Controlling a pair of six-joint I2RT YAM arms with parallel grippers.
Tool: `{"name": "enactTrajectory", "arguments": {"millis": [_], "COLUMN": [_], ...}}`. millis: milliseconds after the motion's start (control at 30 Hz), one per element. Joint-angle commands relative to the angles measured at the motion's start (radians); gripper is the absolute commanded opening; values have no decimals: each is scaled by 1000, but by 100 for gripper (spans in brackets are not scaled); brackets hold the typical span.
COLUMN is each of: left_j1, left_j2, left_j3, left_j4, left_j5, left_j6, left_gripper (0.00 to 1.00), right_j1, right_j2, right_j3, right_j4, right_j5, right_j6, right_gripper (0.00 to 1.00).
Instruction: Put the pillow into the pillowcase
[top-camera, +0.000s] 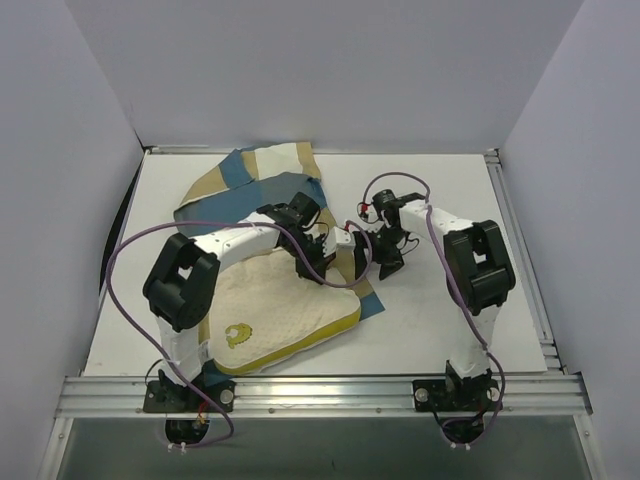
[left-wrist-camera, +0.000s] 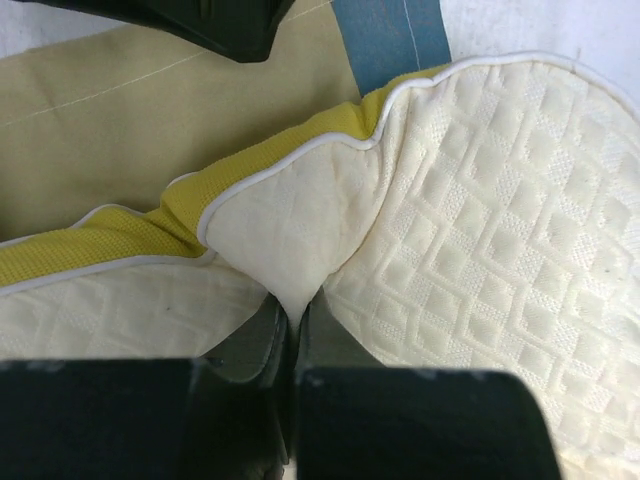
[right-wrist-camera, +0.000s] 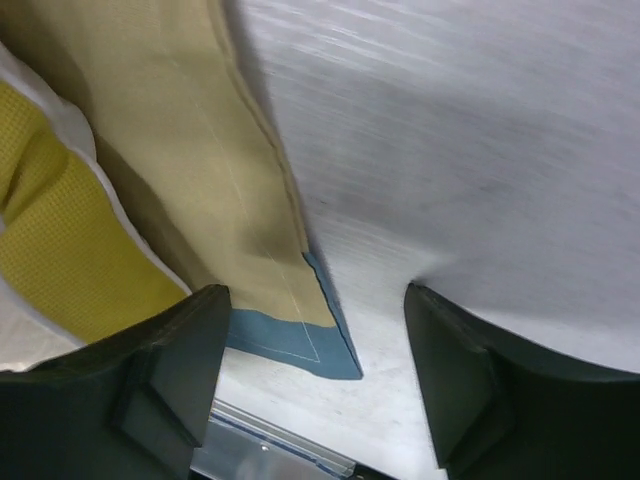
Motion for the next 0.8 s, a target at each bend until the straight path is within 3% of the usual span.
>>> {"name": "enactTrajectory", "arguments": {"millis": [0,167,233,267,400,433,567,767], "left_j1": [26,49,46,46,61,68,141,250], "left_j2": [-56,-67,-72,-75,-76,-73,-34,48], "left_j3": [-14,-31,-42,-49,-54,-51,35,193], "left_j4": [-36,77,155,212,372,402,571,730], "left_j5": [88,45,-15,-50,-291,-414,-674,-866], "left_j6": [6,-126,-161,-204,-286,-287,-292,-152], "left_gripper": [0,0,0,0,0,0,0,0], "right_j1": [52,36,17,9,-41,-49,-47,-139], "right_j2": [100,154,145,119,-7,-37,-160,-210], "right_j3": [7,-14,-34,-42,-109,-117,-155,-202], "right_j4": [-15,-4,1,-1,-24,-42,-223,-386], "right_j5": [25,-258,-363,-380,-460,-472,-465,-371], "right_j6": [-20,-2,-6,-8,-20,-50,-173,-333], "right_gripper": [63,30,4,0,0,0,0,0]}}
